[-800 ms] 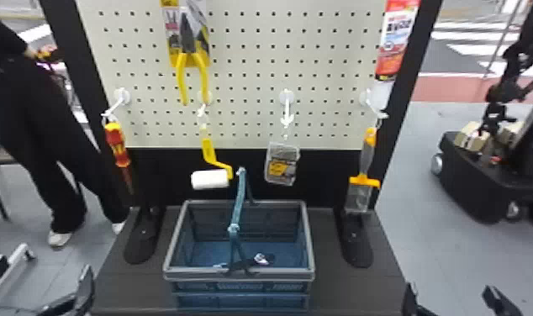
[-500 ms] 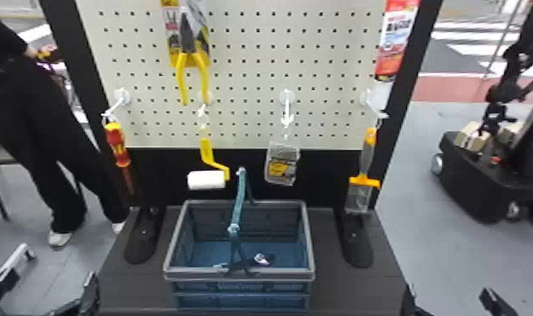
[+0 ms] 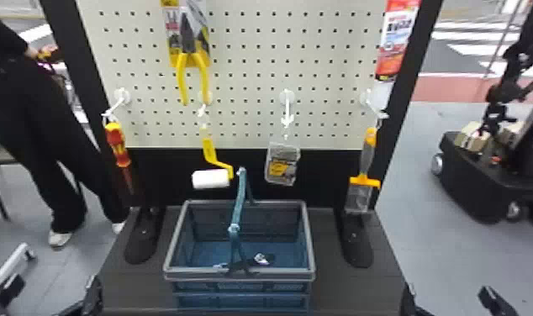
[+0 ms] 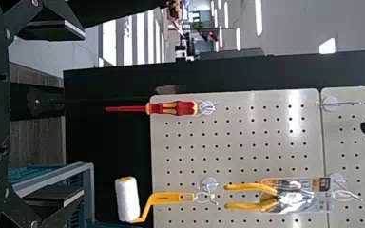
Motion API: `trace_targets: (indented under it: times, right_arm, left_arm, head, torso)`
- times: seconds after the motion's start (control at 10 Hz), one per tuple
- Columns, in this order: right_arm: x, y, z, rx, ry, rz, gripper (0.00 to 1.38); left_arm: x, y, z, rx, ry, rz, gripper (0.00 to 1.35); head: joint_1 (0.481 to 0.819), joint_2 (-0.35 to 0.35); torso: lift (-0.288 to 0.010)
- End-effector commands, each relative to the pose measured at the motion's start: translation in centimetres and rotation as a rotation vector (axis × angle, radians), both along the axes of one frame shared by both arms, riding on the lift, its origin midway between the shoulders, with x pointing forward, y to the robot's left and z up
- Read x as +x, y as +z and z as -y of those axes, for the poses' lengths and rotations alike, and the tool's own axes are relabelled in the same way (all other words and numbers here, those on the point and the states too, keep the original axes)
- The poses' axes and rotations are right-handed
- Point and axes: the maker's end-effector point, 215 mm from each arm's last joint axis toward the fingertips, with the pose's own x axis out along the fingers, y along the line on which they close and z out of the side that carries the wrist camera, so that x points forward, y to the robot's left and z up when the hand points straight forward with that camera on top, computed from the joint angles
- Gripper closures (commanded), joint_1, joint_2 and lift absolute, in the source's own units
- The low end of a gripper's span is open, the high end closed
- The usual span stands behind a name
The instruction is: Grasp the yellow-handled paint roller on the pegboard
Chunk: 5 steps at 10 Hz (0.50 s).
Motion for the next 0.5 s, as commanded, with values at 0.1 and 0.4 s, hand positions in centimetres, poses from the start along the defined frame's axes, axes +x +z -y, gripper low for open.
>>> trace_targets:
  times: [0.1, 0.4]
  right_arm:
    - [0.1, 0.8, -0.5, 0.003, 0.021, 0.014, 0.13]
    - [0.4, 1.3, -1.6, 0.008, 0.06, 0.023, 0.13]
  left_arm:
    - [2.1, -4.1, -1.2, -0.011, -0.033, -0.047, 0.16]
    - [6.4, -6.7, -2.6, -0.009, -0.114, -0.073, 0.16]
  head:
    - [0.549, 0.0]
    - [0.549, 0.0]
  torso:
    - [-0.1]
    - [-0.1]
